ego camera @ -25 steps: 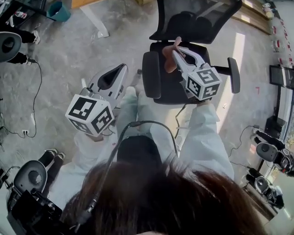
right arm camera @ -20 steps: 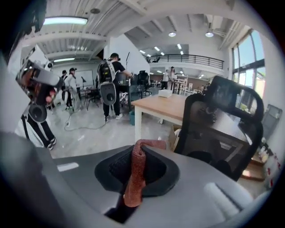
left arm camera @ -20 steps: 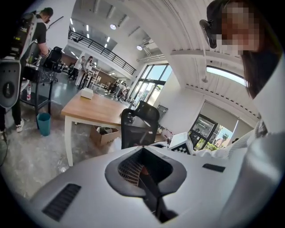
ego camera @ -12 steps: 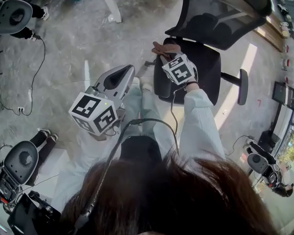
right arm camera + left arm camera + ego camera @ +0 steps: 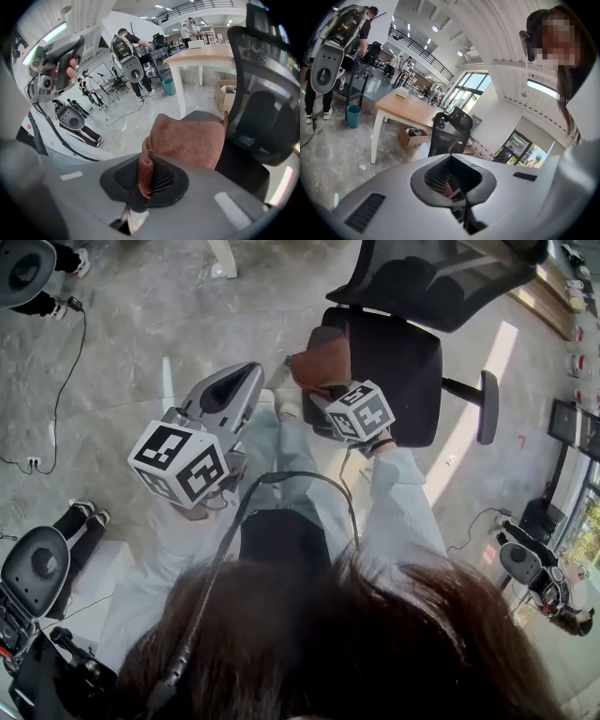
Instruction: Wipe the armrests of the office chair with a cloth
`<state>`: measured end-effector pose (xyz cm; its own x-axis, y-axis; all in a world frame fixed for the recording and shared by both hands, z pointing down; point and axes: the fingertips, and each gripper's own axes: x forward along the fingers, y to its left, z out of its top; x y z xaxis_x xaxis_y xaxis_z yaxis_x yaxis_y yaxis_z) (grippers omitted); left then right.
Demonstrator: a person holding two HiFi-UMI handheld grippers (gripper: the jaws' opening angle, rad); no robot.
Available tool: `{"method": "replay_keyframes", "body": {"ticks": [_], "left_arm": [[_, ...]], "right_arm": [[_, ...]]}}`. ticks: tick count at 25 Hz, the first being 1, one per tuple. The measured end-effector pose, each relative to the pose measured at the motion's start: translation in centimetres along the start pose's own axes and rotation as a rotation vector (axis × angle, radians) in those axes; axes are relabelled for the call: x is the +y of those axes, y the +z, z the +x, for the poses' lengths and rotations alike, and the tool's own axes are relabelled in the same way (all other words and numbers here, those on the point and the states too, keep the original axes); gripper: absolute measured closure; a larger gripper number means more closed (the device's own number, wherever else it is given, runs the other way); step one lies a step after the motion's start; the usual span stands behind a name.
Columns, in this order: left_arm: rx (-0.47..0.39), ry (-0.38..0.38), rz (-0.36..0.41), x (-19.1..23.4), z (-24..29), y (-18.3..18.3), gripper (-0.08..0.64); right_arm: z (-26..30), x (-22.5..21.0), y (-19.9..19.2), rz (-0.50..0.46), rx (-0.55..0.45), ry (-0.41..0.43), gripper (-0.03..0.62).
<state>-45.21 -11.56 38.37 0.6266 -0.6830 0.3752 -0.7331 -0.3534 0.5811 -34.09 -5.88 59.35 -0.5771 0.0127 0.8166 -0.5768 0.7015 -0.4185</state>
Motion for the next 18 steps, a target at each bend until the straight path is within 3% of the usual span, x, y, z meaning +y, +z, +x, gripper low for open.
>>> {"method": "replay_keyframes", "body": {"ticks": [10, 14, 18], "left_arm": [[0.012, -0.038, 0.002, -1.1, 1.8, 0.6, 0.557], [0.018, -0.044, 0.008, -1.6, 2.3, 0.5, 0.557], [0.013, -0.032, 0.002, -1.1, 2.2, 0.5, 0.557]], "right_arm": [[-1.6, 6.0, -6.7, 0.128, 0.007, 0.128, 0.568], [-2.4, 5.0, -6.0, 0.191, -0.060, 0.133, 0.568], [-3.7, 2.2, -2.8, 0.280, -0.168, 0.137, 0.568]]}}
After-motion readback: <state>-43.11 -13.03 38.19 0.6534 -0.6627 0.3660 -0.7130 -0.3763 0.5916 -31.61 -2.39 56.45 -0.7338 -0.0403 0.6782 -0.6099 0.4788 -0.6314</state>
